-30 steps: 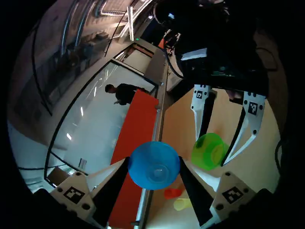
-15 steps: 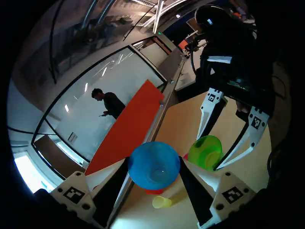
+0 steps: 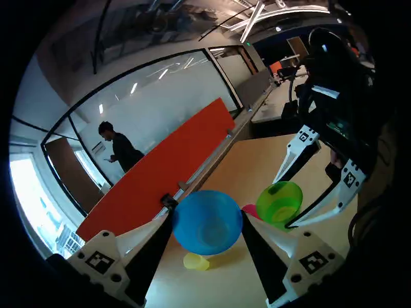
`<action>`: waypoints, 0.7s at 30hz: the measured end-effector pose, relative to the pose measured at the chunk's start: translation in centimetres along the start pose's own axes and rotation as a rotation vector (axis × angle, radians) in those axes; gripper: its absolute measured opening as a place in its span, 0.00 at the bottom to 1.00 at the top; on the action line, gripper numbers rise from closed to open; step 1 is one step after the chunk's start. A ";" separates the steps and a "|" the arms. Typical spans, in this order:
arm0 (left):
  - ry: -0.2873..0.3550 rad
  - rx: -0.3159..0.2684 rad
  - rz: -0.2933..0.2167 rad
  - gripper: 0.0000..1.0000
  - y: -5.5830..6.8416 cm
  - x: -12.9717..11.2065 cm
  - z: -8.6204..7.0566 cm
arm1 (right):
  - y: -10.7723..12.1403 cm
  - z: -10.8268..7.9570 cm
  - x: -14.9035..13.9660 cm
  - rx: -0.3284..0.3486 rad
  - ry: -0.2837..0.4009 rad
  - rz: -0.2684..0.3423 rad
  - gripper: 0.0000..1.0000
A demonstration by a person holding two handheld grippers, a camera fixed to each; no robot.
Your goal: Pour water
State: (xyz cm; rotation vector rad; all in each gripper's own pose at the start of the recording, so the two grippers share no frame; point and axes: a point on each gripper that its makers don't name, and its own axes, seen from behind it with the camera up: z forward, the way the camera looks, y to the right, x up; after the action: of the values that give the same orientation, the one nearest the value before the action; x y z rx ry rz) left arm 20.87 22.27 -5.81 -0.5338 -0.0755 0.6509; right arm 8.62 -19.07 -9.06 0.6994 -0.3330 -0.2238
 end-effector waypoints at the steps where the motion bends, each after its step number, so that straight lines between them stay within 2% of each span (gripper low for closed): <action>1: -0.003 0.005 -0.013 0.90 -0.1 -0.2 -0.1 | 0.1 0.0 0.0 -0.003 0.000 0.001 0.91; 6: -0.022 0.022 -0.086 0.90 -0.3 -1.6 -0.2 | 0.4 0.0 -0.1 -0.020 -0.002 0.004 0.91; 12: -0.056 0.025 -0.196 0.90 -0.1 -3.6 -0.5 | 0.8 -0.1 -0.3 -0.043 0.001 0.005 0.91; 21: -0.124 0.032 -0.286 0.90 0.8 -7.2 -1.3 | 1.2 -0.2 -0.8 -0.065 -0.001 0.024 0.91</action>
State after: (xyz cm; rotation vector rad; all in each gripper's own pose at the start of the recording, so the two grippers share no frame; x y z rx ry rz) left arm 14.95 17.94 -6.61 -0.4407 -0.2530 0.4041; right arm 8.09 -17.80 -8.61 0.6313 -0.3335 -0.2118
